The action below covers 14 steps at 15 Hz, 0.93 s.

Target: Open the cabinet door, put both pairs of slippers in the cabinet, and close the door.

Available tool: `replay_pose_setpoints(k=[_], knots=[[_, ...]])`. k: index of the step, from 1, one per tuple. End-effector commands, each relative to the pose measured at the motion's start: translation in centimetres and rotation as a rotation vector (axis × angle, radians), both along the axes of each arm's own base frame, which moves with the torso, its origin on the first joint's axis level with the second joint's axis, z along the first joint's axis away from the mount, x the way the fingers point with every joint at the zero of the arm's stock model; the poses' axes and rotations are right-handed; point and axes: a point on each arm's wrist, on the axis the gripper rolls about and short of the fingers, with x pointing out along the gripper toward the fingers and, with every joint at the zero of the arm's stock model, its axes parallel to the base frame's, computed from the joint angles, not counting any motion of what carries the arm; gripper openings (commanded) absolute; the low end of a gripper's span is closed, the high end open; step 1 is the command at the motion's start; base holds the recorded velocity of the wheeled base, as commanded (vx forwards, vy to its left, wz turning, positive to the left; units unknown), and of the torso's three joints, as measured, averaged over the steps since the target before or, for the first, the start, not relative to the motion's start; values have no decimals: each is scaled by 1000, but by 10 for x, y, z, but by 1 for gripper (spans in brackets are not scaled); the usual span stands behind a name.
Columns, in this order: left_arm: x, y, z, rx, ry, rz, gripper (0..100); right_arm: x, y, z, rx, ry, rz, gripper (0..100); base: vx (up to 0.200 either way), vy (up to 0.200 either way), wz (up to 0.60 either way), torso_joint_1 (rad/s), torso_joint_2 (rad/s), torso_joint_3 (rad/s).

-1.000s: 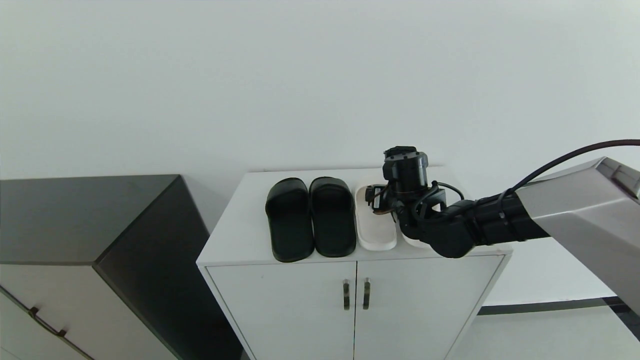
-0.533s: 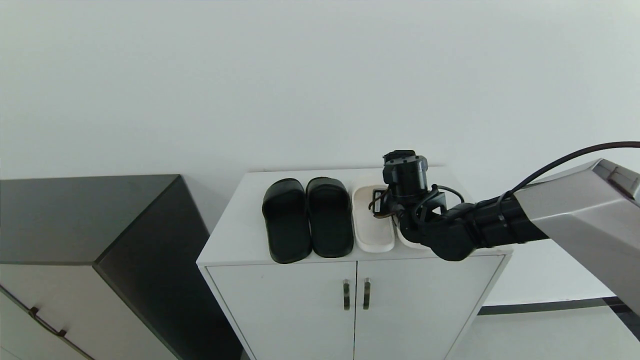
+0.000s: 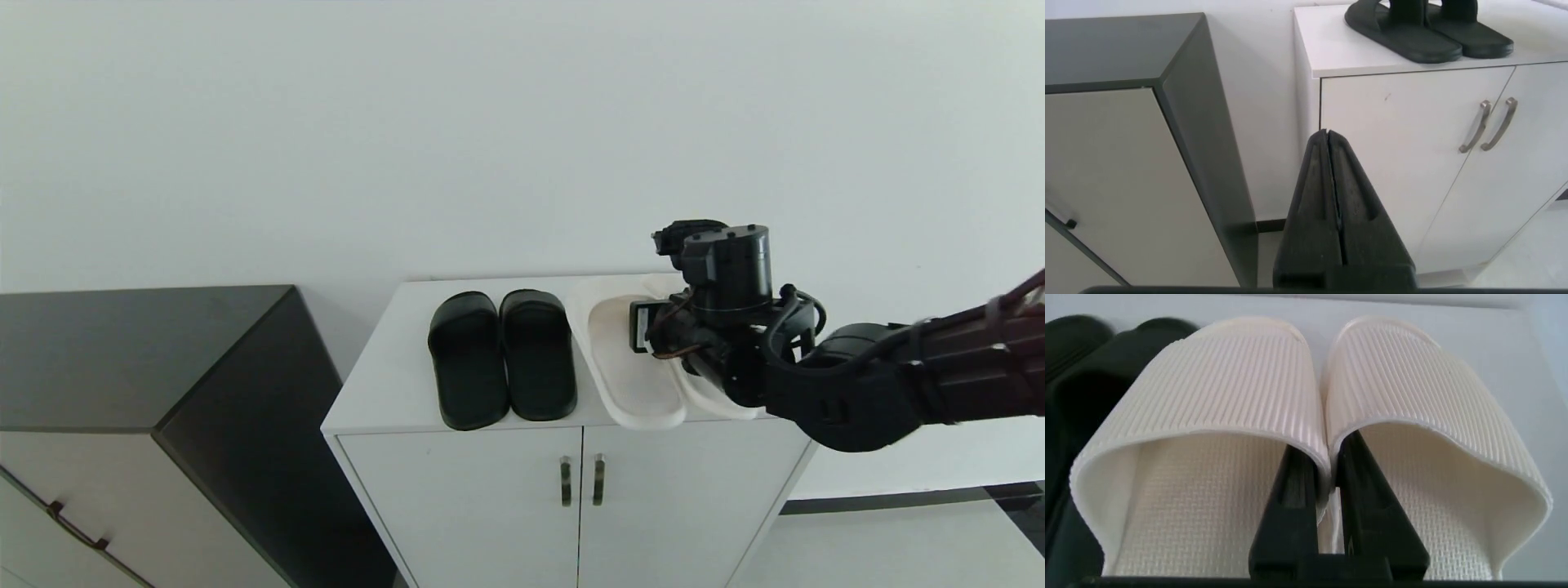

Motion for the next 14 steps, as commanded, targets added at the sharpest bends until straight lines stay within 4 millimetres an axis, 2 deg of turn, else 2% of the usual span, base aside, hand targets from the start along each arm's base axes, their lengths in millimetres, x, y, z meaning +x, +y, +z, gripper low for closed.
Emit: replay_pose_setpoints(k=[1, 3, 4, 6, 8, 10, 12, 14], knots=[[0, 0, 0, 1, 0, 0, 0, -38, -14, 20, 34, -13, 97, 0, 0, 0, 0, 0, 0, 0], [0, 0, 0, -1, 0, 0, 0, -62, -27, 24, 49, 6, 214, 0, 0, 0, 0, 0, 0, 0], [0, 0, 0, 1, 0, 0, 0, -68, -29, 24, 48, 9, 226, 0, 0, 0, 0, 0, 0, 0], [0, 0, 0, 2, 0, -2, 0, -104, -44, 27, 52, 6, 281, 0, 0, 0, 0, 0, 0, 0], [0, 0, 0, 4, -1, -2, 0, -130, -58, 29, 63, 1, 339, 0, 0, 0, 0, 0, 0, 0], [0, 0, 0, 4, -1, -3, 0, -142, -69, 25, 71, 20, 417, 0, 0, 0, 0, 0, 0, 0], [0, 0, 0, 4, -1, -3, 0, -143, -69, 19, 60, 38, 433, 0, 0, 0, 0, 0, 0, 0], [0, 0, 0, 2, 0, -3, 0, -145, -70, 14, 54, 56, 458, 0, -200, 0, 0, 0, 2, 0]])
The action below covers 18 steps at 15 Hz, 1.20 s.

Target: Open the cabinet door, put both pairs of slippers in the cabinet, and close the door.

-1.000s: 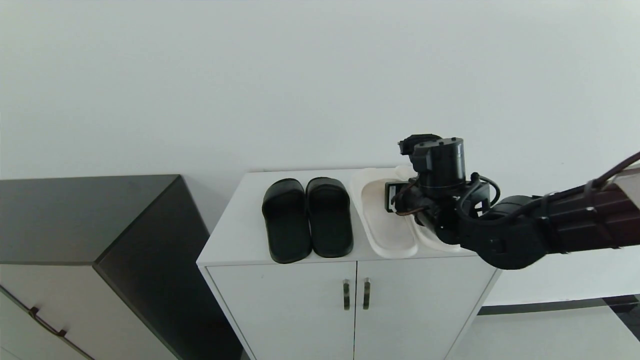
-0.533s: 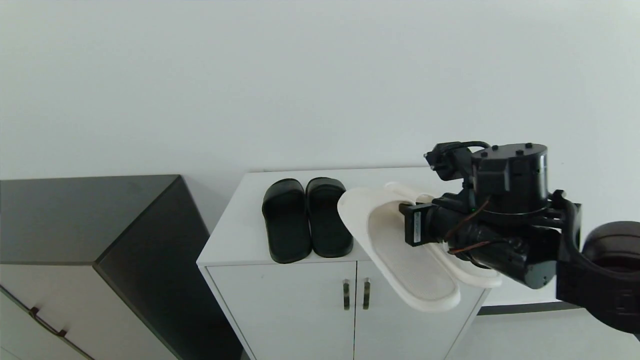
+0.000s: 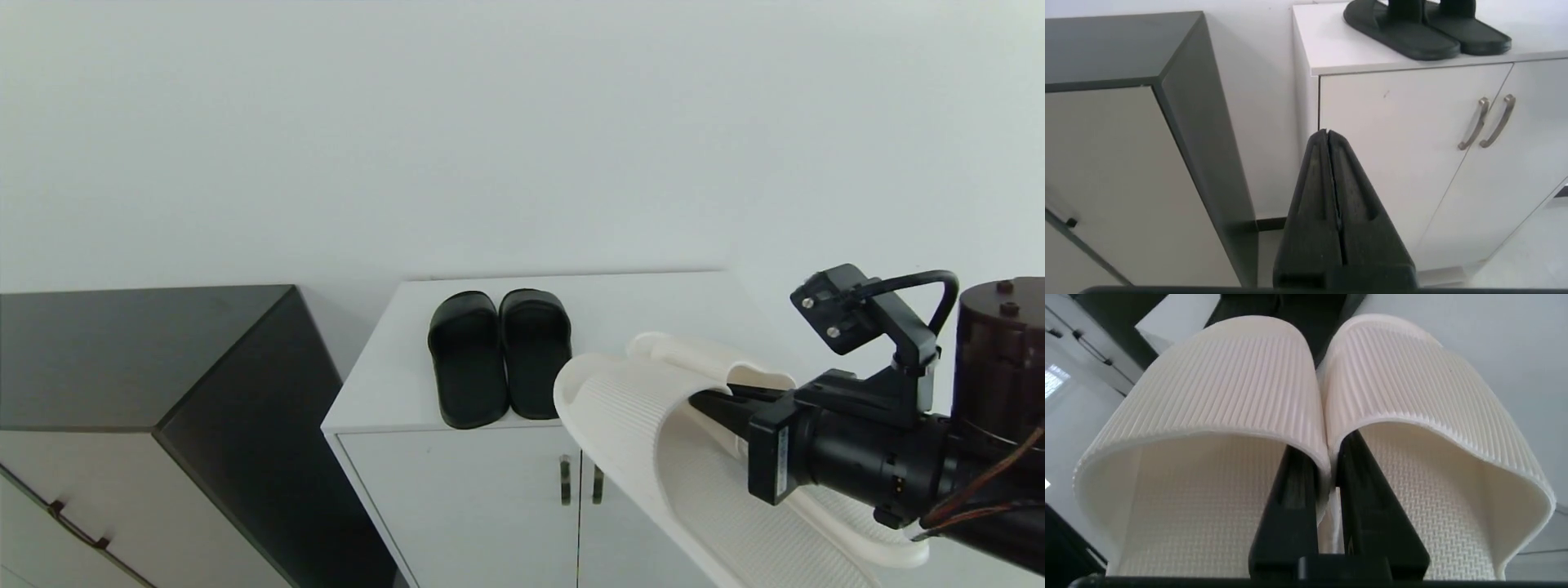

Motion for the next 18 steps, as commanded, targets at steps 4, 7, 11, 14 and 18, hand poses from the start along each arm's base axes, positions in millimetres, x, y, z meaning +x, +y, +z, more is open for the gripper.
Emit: replay_pose_setpoints(k=[4, 7, 11, 14, 18], knots=[[0, 0, 0, 0, -1, 1, 0, -5, -4, -4, -6, 9, 26, 0, -200, 0, 0, 3, 1, 1], [0, 0, 0, 0, -1, 1, 0, -7, -6, -10, -40, 6, 36, 0, -200, 0, 0, -1, 1, -1], [0, 0, 0, 0, -1, 1, 0, -6, -6, -11, -42, 8, 38, 0, 0, 0, 0, 0, 0, 0], [0, 0, 0, 0, -1, 1, 0, -5, -5, -13, -49, 14, 35, 0, 0, 0, 0, 0, 0, 0], [0, 0, 0, 0, -1, 1, 0, -5, -5, -14, -51, 16, 35, 0, 0, 0, 0, 0, 0, 0]])
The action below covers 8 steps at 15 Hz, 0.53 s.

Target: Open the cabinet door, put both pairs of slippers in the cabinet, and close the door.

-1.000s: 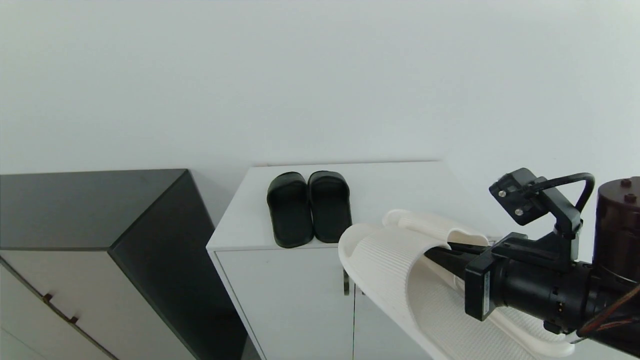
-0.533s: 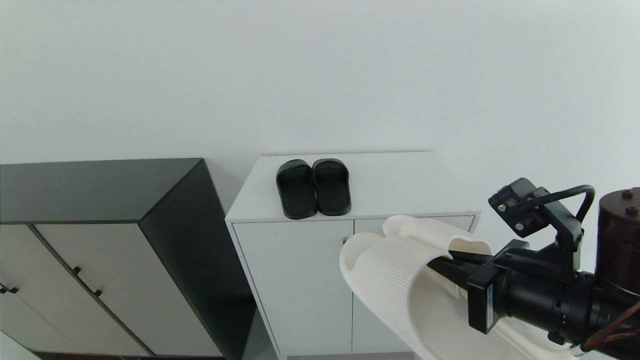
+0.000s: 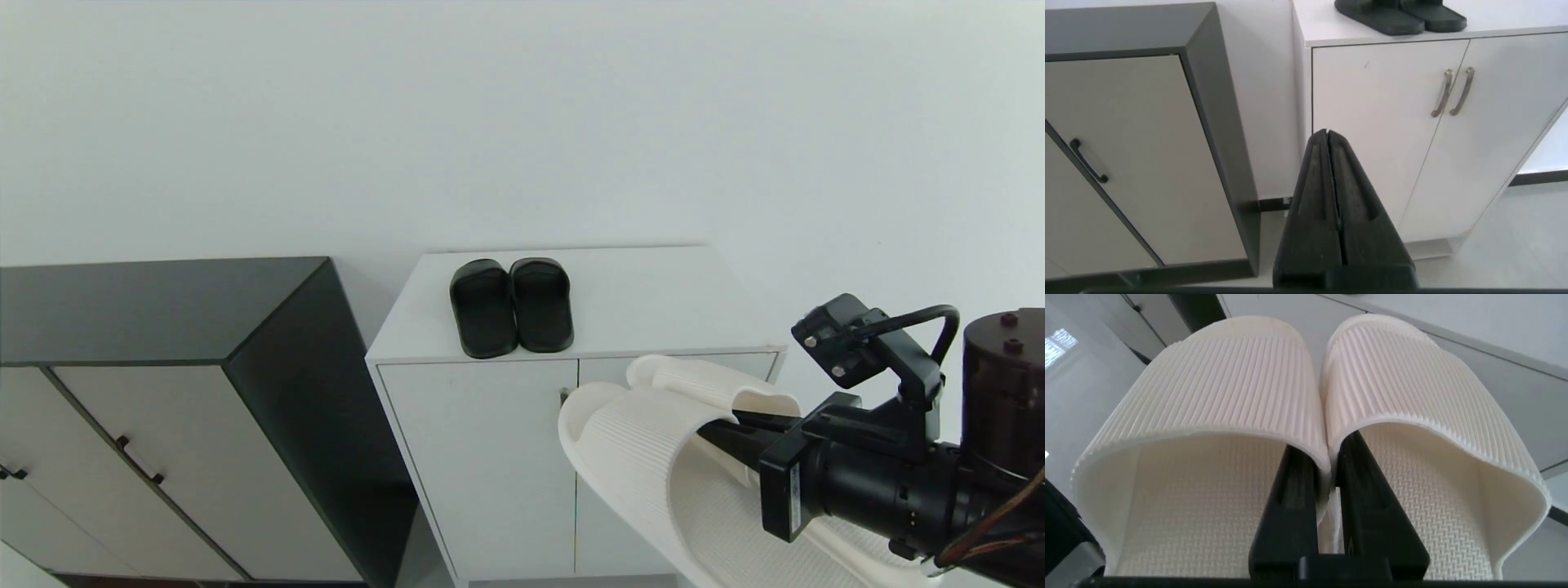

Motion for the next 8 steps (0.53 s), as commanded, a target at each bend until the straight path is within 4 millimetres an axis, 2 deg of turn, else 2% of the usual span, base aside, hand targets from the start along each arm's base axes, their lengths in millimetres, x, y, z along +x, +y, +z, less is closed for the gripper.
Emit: replay_pose_setpoints(k=[1, 4, 8], knots=[[0, 0, 0, 0, 0, 0, 0, 1, 1, -2, -6, 6, 2, 0, 0, 0, 0, 0, 0, 0], [0, 0, 0, -2, 0, 2, 0, 1, 1, -4, -13, 12, 2, 0, 0, 0, 0, -108, 233, 137], [0, 0, 0, -3, 0, 3, 0, 1, 2, -5, -16, 12, 1, 0, 0, 0, 0, -220, 525, 295]])
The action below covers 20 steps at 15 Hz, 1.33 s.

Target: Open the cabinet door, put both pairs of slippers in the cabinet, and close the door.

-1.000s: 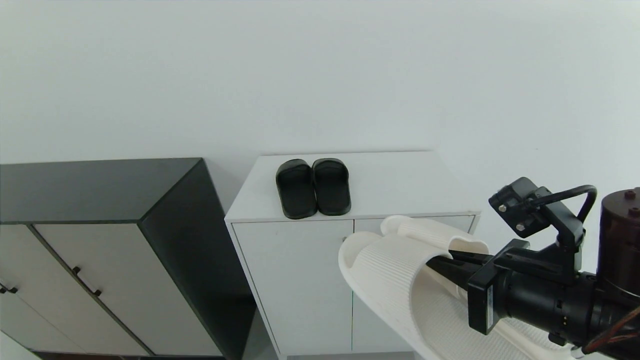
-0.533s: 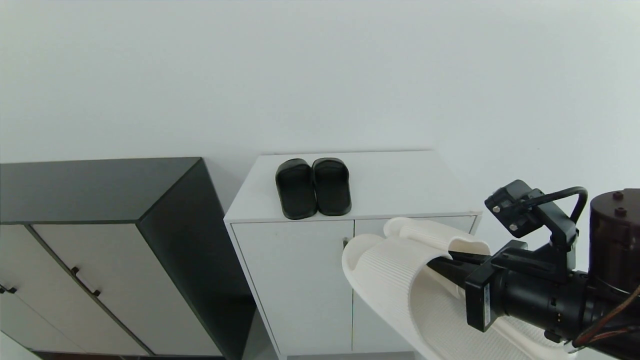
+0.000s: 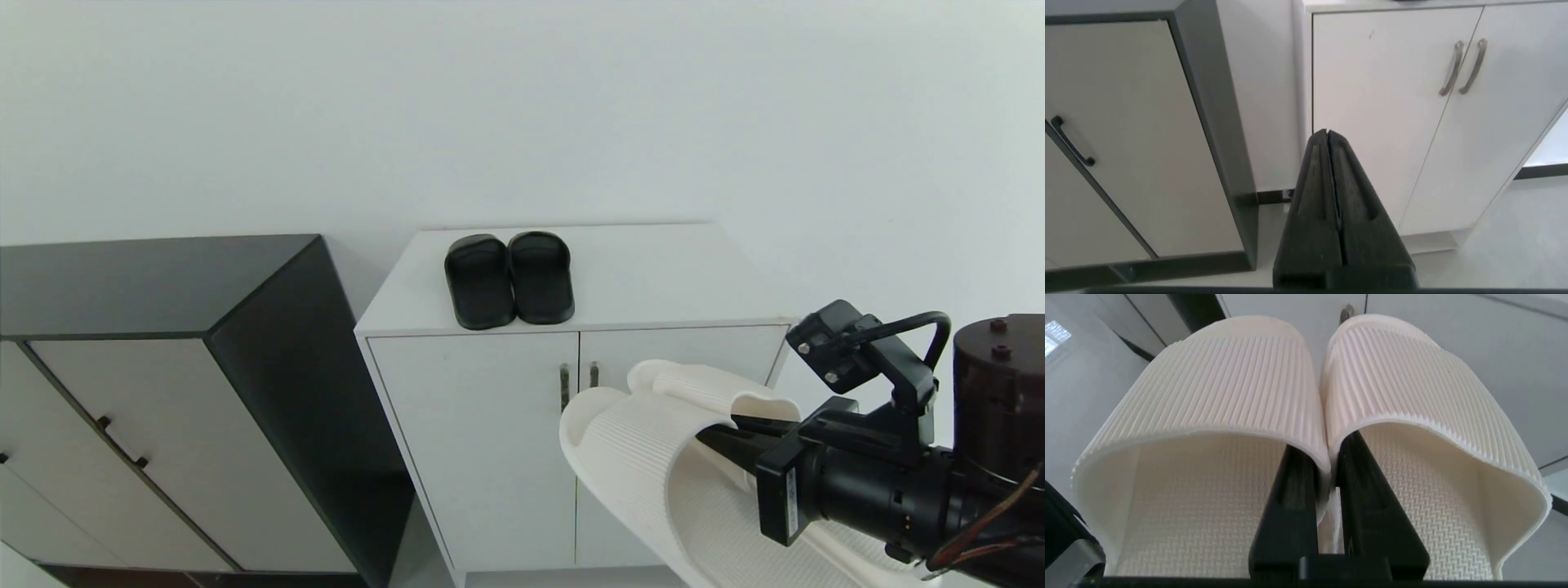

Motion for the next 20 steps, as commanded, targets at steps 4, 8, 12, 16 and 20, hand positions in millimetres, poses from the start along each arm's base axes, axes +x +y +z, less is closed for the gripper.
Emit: replay_pose_setpoints(k=[4, 8, 12, 16, 20], knots=[[0, 0, 0, 0, -1, -2, 0, 0, 1, -2, -7, 5, -1, 0, 0, 0, 0, -224, 549, 315], [0, 0, 0, 4, -1, -2, 100, 0, 0, -3, -12, 5, 0, 0, 0, 0, 0, -196, 522, 319], [0, 0, 0, 6, -1, -3, 100, 0, 0, -5, -17, 11, 1, 0, 0, 0, 0, -170, 494, 315], [0, 0, 0, 7, -1, -5, 100, -1, 0, -6, -18, 12, 1, 0, 0, 0, 0, -148, 475, 326], [1, 0, 0, 3, 7, 9, 100, -2, -2, -8, -26, 17, 2, 0, 0, 0, 0, -115, 461, 345]])
